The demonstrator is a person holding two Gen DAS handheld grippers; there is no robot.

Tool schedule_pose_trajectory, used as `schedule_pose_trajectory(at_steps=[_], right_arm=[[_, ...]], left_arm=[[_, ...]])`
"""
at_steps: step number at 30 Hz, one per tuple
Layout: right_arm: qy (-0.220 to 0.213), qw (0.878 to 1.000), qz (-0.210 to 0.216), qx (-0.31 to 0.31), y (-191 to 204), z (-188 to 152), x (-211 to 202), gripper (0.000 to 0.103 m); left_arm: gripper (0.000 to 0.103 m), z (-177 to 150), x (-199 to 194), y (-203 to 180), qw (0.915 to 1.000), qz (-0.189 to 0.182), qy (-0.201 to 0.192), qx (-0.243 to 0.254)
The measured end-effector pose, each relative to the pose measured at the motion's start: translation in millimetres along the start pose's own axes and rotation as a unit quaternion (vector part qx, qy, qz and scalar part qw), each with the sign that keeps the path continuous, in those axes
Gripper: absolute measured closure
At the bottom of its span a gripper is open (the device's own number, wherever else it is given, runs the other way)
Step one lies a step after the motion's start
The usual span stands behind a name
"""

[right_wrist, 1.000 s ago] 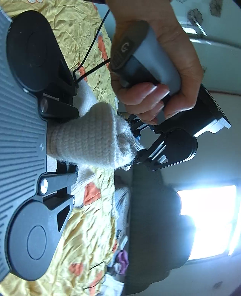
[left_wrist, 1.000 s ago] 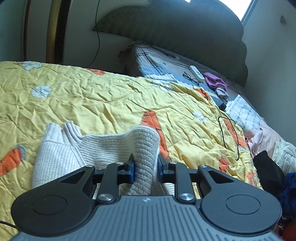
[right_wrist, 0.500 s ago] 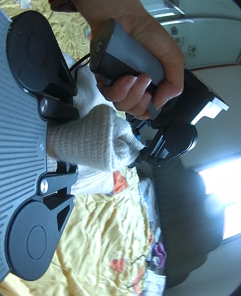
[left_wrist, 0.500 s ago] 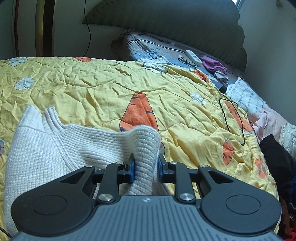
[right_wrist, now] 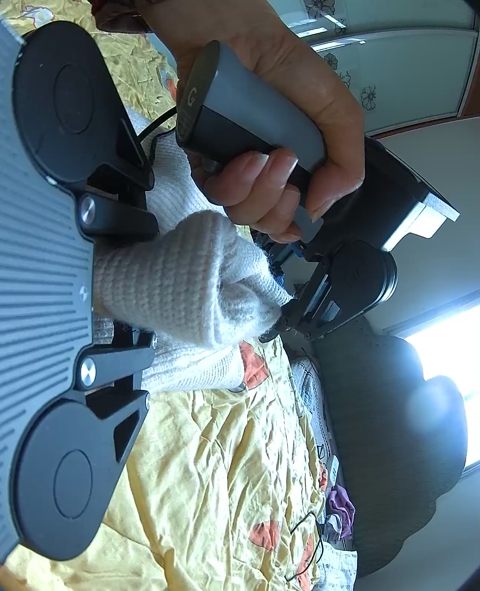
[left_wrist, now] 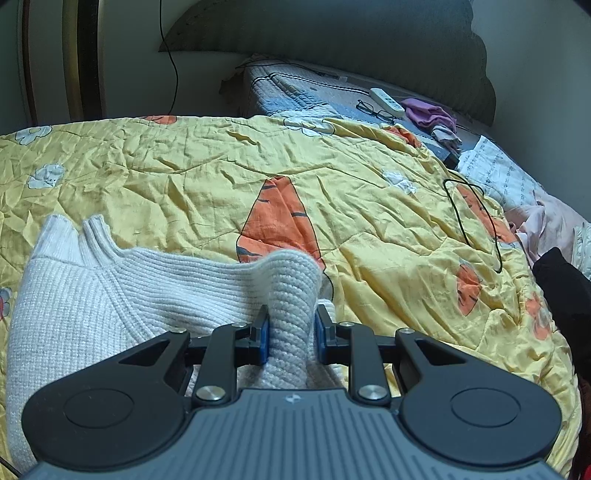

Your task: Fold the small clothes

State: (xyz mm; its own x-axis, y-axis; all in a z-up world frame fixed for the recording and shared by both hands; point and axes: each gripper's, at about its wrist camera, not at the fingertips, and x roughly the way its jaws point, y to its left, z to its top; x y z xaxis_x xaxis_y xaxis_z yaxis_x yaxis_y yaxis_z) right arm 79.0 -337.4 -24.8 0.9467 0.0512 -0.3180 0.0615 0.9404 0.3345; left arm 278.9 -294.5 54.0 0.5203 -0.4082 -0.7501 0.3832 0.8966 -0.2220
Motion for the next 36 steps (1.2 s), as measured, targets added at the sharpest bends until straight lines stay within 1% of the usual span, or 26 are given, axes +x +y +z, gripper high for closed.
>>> schedule_pose_trajectory(at_steps=[6,11,12,14,16,18,19,20,21,22,24,25,26,27,28,29,30,32,34,35,36], right_arm=[[0.001,1.000,0.010,0.019,-9,0,2,0.079],[0.001,0.999,0.019,0.034,-15,0,3,0.079],[0.001,0.999,0.021,0.038,-16,0,3,0.079],[0.002,0.998,0.026,0.052,-21,0,3,0.074],[0.004,0.997,0.033,0.067,-26,0,4,0.073],[0.005,0.996,0.039,0.079,-31,0,5,0.073],[0.006,0.996,0.042,0.085,-33,-1,6,0.073],[0.007,0.995,0.044,0.089,-35,-1,7,0.072],[0.008,0.994,0.046,0.095,-37,-1,7,0.072],[0.009,0.994,0.049,0.100,-38,-1,8,0.071],[0.011,0.993,0.052,0.109,-42,-2,9,0.070],[0.012,0.992,0.054,0.113,-43,-2,10,0.070],[0.012,0.991,0.057,0.117,-44,-3,10,0.067],[0.013,0.991,0.060,0.122,-46,-3,11,0.066],[0.014,0.990,0.065,0.128,-49,-2,14,0.063],[0.015,0.989,0.070,0.132,-51,-2,15,0.059],[0.016,0.987,0.077,0.137,-52,-2,15,0.056],[0.016,0.985,0.092,0.142,-53,-1,17,0.043],[0.019,0.983,0.103,0.150,-52,2,17,0.035],[0.021,0.981,0.107,0.162,-53,5,17,0.030],[0.025,0.977,0.114,0.181,-53,8,18,0.028]], left_arm=[[0.080,-1,2,-4,0.9999,0.006,0.001,0.009],[0.075,-1,4,-7,0.9998,0.008,0.003,0.018],[0.073,0,4,-6,0.9999,0.004,0.004,0.016],[0.073,2,0,-3,0.9999,-0.010,0.003,0.008],[0.073,6,-9,4,0.9997,-0.025,0.000,-0.005],[0.071,7,-28,17,0.9986,-0.047,-0.021,-0.016],[0.065,5,-39,24,0.9980,-0.051,-0.032,-0.022],[0.059,1,-49,32,0.9976,-0.046,-0.043,-0.027],[0.045,-5,-59,40,0.9971,-0.035,-0.061,-0.030],[0.035,-13,-69,48,0.9962,-0.017,-0.081,-0.028],[0.033,-31,-85,60,0.9916,0.038,-0.123,-0.012],[0.033,-40,-90,66,0.9884,0.067,-0.136,-0.002],[0.033,-48,-93,72,0.9852,0.089,-0.146,0.005],[0.033,-56,-95,80,0.9827,0.104,-0.153,0.006],[0.033,-64,-97,89,0.9810,0.113,-0.158,0.002],[0.033,-70,-97,100,0.9806,0.116,-0.158,-0.007],[0.033,-76,-97,111,0.9819,0.109,-0.154,-0.018],[0.033,-87,-94,131,0.9850,0.088,-0.143,-0.041],[0.032,-96,-91,148,0.9857,0.057,-0.147,-0.059],[0.032,-99,-91,153,0.9852,0.044,-0.151,-0.069],[0.032,-101,-91,158,0.9844,0.034,-0.155,-0.077]])
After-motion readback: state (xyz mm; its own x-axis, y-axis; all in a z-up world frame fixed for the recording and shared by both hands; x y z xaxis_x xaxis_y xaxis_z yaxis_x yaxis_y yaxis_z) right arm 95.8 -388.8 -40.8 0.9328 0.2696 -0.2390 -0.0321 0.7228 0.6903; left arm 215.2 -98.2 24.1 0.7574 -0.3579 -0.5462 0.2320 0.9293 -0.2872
